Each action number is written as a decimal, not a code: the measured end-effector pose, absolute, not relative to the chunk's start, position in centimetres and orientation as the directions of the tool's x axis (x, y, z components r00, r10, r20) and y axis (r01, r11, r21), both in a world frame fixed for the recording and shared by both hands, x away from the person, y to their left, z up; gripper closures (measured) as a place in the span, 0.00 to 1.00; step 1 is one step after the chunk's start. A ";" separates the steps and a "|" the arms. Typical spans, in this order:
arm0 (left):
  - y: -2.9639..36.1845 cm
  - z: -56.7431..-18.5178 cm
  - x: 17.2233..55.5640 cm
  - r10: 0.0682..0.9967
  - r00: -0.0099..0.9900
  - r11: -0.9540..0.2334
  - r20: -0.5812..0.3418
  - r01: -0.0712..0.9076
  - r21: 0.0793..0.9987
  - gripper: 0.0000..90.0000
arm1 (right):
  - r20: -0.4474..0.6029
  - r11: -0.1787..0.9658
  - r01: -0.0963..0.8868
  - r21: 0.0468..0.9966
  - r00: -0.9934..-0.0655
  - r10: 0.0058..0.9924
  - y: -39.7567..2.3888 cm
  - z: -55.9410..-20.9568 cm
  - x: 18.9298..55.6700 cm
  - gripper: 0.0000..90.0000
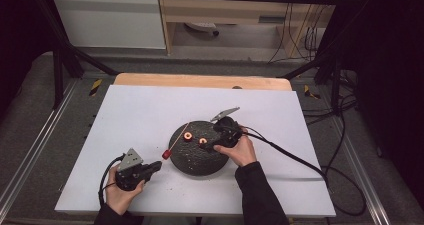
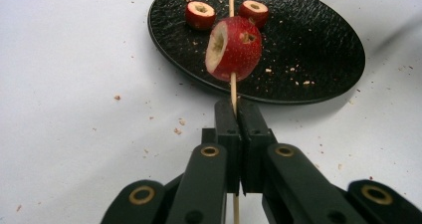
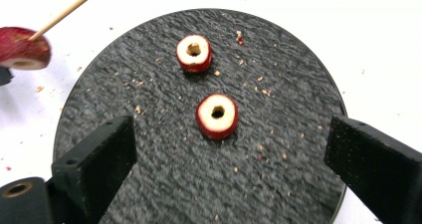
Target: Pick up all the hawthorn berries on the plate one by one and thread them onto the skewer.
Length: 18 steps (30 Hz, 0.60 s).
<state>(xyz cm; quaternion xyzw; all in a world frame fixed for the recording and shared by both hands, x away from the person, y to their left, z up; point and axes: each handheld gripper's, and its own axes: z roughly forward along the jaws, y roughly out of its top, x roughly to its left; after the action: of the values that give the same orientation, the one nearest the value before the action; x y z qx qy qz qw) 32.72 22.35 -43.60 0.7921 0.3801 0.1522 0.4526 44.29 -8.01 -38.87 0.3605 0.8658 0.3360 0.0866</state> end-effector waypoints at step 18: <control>22.4 -43.7 32.8 0.743 0.661 -0.302 -0.102 0.468 0.831 0.98 | 0.078 0.613 0.612 0.499 -0.737 0.672 -5.1 -39.9 46.9 0.29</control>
<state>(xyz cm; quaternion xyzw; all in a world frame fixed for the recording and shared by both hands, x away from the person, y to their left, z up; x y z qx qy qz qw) 32.81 22.38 -43.68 0.7923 0.3821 0.1530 0.4504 46.86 -5.12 -39.87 0.3582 0.8962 0.2550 0.0583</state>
